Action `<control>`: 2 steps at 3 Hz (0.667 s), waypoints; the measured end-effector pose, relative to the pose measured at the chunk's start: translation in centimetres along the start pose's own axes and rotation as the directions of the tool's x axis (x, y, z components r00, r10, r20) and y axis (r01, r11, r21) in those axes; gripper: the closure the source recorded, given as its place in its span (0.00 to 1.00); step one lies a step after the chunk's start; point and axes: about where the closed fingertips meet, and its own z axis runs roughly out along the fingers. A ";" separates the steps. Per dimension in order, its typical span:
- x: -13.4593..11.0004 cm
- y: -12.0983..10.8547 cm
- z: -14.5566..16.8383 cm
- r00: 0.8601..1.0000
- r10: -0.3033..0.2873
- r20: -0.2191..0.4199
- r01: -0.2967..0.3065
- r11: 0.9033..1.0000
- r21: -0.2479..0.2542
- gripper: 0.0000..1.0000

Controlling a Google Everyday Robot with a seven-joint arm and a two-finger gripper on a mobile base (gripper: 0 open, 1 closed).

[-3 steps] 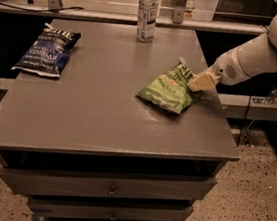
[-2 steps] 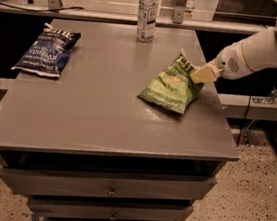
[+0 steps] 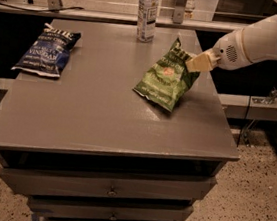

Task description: Move green jalapeno chip bag near blue chip bag

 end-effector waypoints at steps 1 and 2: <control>-1.8 0.5 1.0 0.998 0.030 0.053 -0.030 1.000 0.010 1.00; -6.3 1.5 3.5 0.983 0.108 0.149 -0.113 0.993 0.025 1.00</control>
Offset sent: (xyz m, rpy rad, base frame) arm 0.0773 0.1115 0.0561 0.3188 -0.0669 -0.3029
